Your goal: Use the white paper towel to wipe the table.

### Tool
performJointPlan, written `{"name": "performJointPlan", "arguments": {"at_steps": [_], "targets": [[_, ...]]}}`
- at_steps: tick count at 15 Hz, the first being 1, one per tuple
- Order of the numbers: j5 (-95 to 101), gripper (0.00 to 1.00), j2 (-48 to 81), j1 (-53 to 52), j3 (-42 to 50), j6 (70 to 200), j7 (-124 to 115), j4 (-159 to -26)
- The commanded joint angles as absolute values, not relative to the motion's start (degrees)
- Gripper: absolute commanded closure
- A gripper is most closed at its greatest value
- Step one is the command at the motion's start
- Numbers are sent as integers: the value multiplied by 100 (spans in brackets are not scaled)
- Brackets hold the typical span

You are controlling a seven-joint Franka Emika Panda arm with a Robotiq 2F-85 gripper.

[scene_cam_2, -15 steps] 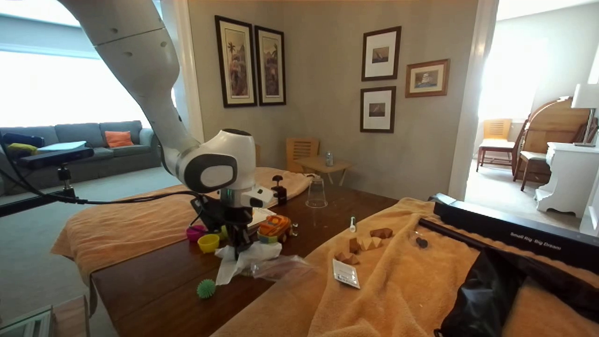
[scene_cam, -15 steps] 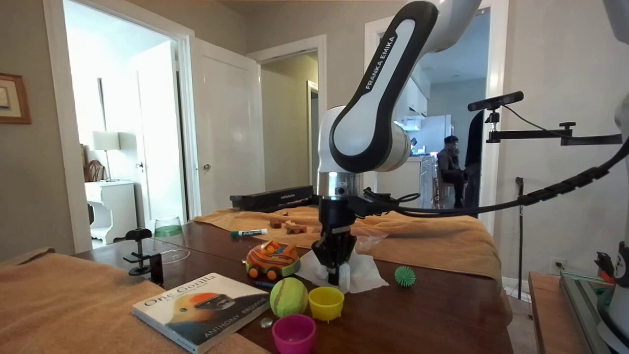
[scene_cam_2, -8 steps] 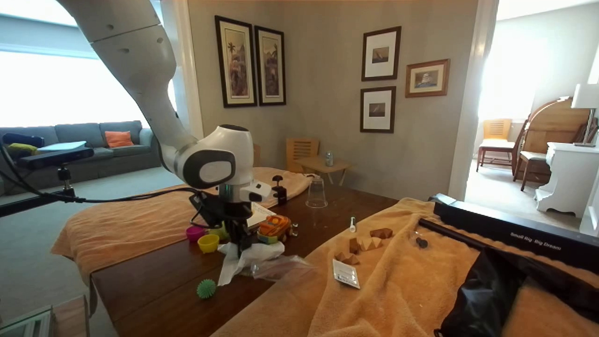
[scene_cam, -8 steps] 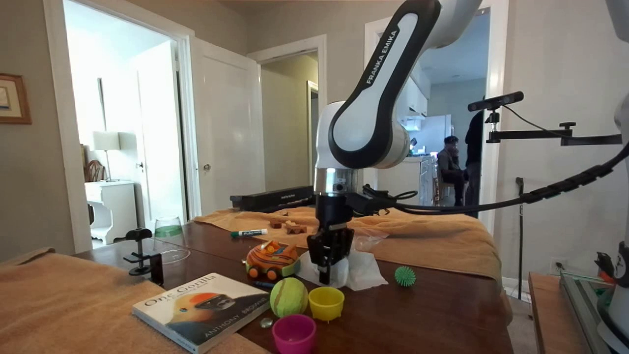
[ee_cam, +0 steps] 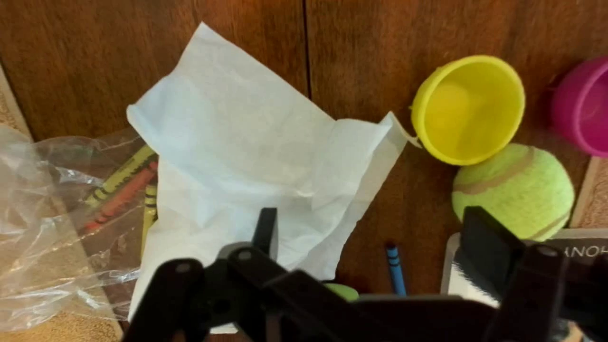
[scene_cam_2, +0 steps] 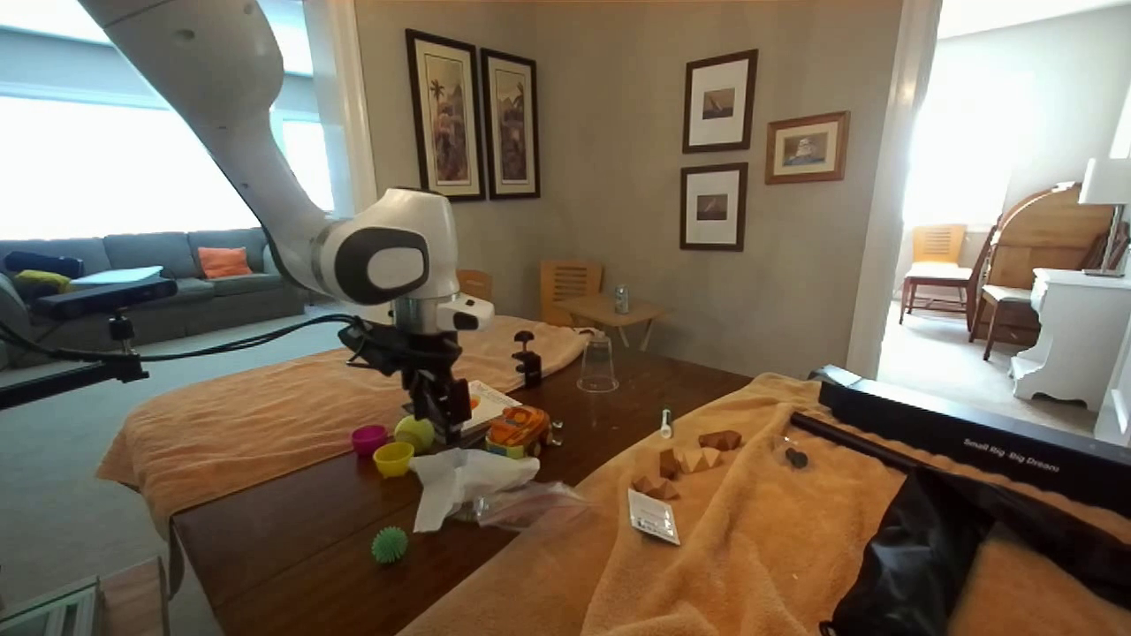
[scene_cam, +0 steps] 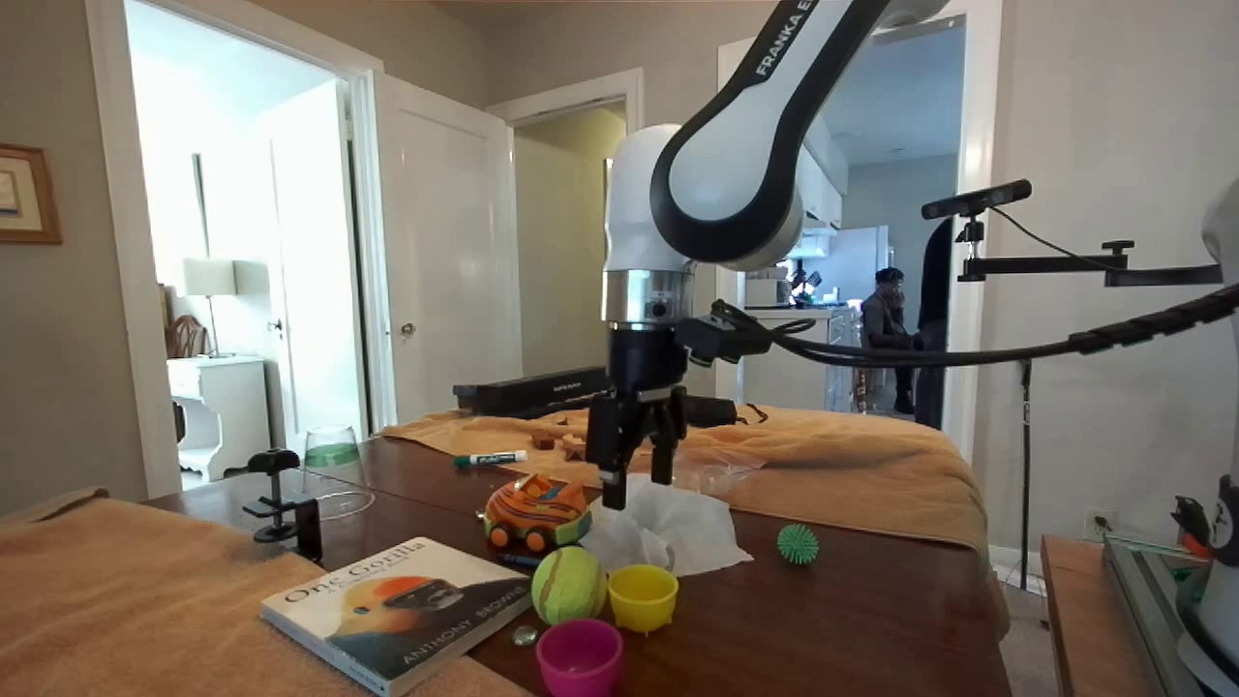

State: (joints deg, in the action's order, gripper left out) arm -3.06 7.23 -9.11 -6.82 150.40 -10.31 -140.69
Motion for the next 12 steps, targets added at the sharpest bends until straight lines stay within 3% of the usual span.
{"name": "performJointPlan", "arguments": {"at_steps": [1, 5, 6, 12], "targets": [[385, 0, 134, -1094, -692, 14125, -1801, -14096], [282, 0, -200, -1165, -948, 13049, -2456, -13889], [252, 0, 20, -1067, -904, 13530, -2075, -13978], [251, 0, -137, -1098, -993, 13187, -2309, -13914]]}}
